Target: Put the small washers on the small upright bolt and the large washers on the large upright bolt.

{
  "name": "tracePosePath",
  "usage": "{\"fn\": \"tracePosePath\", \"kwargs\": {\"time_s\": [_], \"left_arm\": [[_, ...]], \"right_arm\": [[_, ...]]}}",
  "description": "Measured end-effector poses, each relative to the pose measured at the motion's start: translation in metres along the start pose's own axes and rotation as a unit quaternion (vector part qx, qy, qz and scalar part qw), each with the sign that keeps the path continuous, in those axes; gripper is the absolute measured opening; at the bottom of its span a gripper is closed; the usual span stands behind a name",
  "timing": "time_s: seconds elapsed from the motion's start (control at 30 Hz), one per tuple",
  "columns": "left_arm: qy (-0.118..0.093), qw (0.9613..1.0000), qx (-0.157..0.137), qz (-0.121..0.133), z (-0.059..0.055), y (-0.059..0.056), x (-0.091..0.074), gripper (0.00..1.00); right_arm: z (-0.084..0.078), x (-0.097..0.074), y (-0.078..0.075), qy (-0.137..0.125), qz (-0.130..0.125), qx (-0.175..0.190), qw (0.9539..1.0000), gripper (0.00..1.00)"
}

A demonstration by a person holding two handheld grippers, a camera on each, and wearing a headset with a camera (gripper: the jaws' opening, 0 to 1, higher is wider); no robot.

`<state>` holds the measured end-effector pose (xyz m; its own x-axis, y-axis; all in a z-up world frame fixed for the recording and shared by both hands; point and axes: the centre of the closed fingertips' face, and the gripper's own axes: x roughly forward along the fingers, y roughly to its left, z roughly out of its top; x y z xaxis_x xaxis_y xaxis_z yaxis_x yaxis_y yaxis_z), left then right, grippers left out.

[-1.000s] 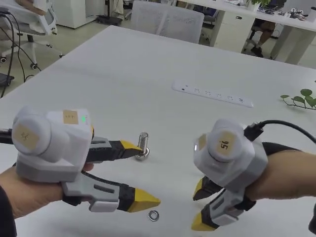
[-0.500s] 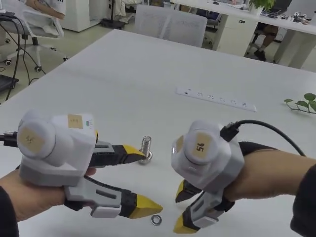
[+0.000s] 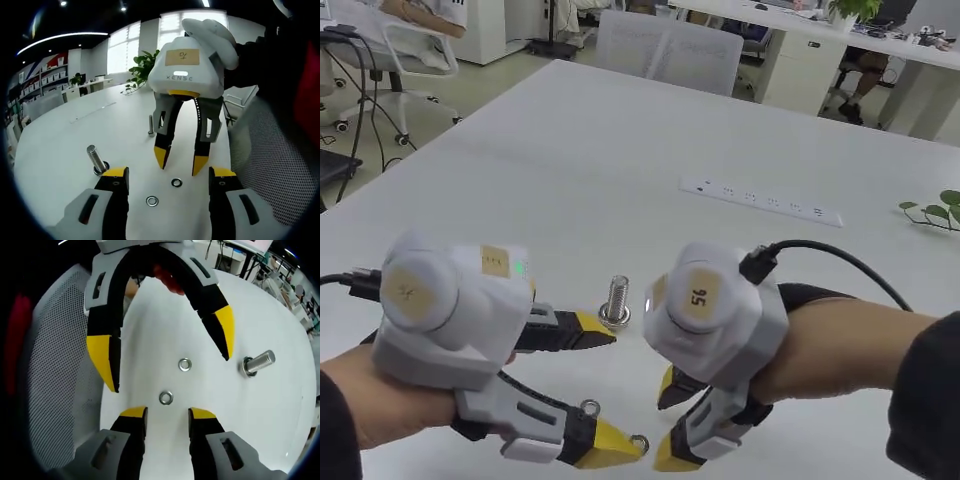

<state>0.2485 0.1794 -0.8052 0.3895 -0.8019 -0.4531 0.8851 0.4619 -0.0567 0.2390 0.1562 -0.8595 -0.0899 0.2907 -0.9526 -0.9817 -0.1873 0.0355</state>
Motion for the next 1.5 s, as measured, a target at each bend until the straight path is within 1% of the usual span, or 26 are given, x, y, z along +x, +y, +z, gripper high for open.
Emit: {"fn": "tracePosePath", "kwargs": {"time_s": [0.2,0.33,0.43,0.57,0.63,0.67,0.73,0.9,1.13,1.17,1.2,1.23,1.5], "left_arm": [[0.018,0.9998,0.0,-0.01,-0.008,-0.004,0.002,0.65],[0.025,0.9996,0.001,-0.014,-0.011,-0.005,0.003,0.65],[0.028,0.9995,0.0,-0.016,-0.012,-0.006,0.003,0.65],[0.027,0.9995,-0.001,-0.017,-0.012,-0.006,0.003,0.65],[0.027,0.9995,-0.001,-0.017,-0.012,-0.006,0.003,0.65],[0.027,0.9995,-0.001,-0.017,-0.012,-0.006,0.003,0.65],[0.027,0.9995,-0.002,-0.017,-0.012,-0.006,0.003,0.65],[0.028,0.9995,-0.002,-0.018,-0.013,-0.007,0.003,0.65],[0.027,0.9995,-0.003,-0.016,-0.013,-0.006,0.002,0.65],[0.027,0.9995,-0.003,-0.016,-0.013,-0.006,0.002,0.65],[0.026,0.9995,-0.003,-0.016,-0.013,-0.006,0.002,0.65],[0.026,0.9995,-0.003,-0.016,-0.012,-0.006,0.002,0.65],[0.025,0.9996,-0.002,-0.016,-0.012,-0.006,0.003,0.65]], "right_arm": [[0.005,0.003,0.001,-0.001,0.004,-0.004,1.0,0.33],[0.008,0.006,0.001,-0.003,0.006,-0.006,1.0,0.32],[0.007,0.009,0.002,0.001,0.009,-0.007,0.9999,0.31],[0.008,0.013,0.002,0.004,0.01,-0.011,0.9999,0.29],[0.007,0.016,0.003,0.009,0.01,-0.015,0.9998,0.29],[0.009,0.016,0.002,0.006,0.007,-0.024,0.9997,0.28],[0.009,0.015,0.003,0.007,0.008,-0.019,0.9998,0.28],[0.008,0.016,0.0,0.011,-0.008,-0.047,0.9988,0.24],[0.007,0.017,-0.001,0.013,-0.009,-0.052,0.9985,0.23],[0.007,0.017,0.0,0.014,-0.007,-0.055,0.9984,0.21],[0.006,0.017,0.0,0.018,-0.009,-0.067,0.9975,0.16],[0.006,0.017,0.0,0.018,-0.011,-0.067,0.9975,0.15],[0.006,0.017,0.0,0.019,-0.011,-0.067,0.9975,0.14]]}}
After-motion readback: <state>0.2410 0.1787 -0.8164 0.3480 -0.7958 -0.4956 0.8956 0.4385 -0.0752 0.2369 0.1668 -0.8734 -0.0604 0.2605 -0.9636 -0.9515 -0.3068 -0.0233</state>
